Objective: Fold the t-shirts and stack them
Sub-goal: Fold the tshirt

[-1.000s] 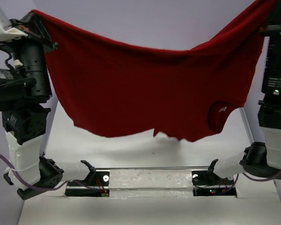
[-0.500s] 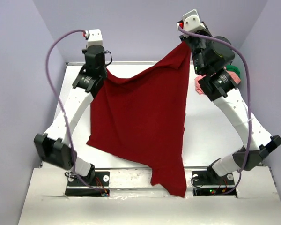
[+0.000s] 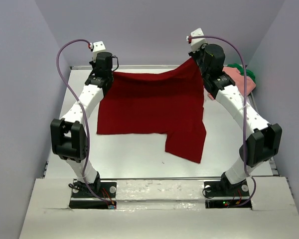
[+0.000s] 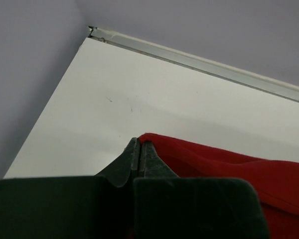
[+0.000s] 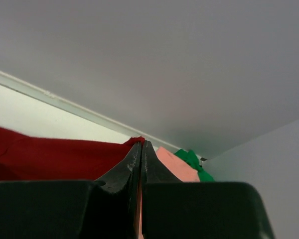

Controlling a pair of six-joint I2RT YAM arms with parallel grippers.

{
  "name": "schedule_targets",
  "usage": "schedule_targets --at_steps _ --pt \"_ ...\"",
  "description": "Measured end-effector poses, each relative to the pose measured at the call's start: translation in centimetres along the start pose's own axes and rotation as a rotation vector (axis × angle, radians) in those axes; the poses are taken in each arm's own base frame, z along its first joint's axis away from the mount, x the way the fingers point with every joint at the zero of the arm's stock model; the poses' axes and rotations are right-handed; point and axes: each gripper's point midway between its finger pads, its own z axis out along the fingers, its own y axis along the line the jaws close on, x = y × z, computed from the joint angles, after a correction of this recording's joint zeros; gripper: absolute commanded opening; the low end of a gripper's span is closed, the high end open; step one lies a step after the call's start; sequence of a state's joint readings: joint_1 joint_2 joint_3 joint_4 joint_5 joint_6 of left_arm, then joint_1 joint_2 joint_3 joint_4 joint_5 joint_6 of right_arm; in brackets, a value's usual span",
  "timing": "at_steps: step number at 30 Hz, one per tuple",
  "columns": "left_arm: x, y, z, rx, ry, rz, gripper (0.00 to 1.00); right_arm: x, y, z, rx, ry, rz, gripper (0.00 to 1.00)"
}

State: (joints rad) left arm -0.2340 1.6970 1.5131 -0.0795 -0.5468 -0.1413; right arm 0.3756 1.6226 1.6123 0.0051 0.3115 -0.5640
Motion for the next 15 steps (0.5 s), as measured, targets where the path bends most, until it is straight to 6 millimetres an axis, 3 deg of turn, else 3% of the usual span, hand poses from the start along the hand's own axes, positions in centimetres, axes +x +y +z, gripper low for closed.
schedule_targets --at_steps 3,10,15 --pt "1.2 -0.9 1.2 0.01 0.012 -0.012 0.0 2.4 1.5 1.4 -0.041 0.042 0.009 0.0" --pt "6.5 -2.9 4.2 0.037 0.109 0.012 0.0 7.6 4.3 4.0 -0.113 0.137 0.023 0.0" --pt "6.9 -3.1 4.5 0.04 0.113 0.012 0.0 10.4 5.2 5.2 -0.138 0.187 0.028 0.0"
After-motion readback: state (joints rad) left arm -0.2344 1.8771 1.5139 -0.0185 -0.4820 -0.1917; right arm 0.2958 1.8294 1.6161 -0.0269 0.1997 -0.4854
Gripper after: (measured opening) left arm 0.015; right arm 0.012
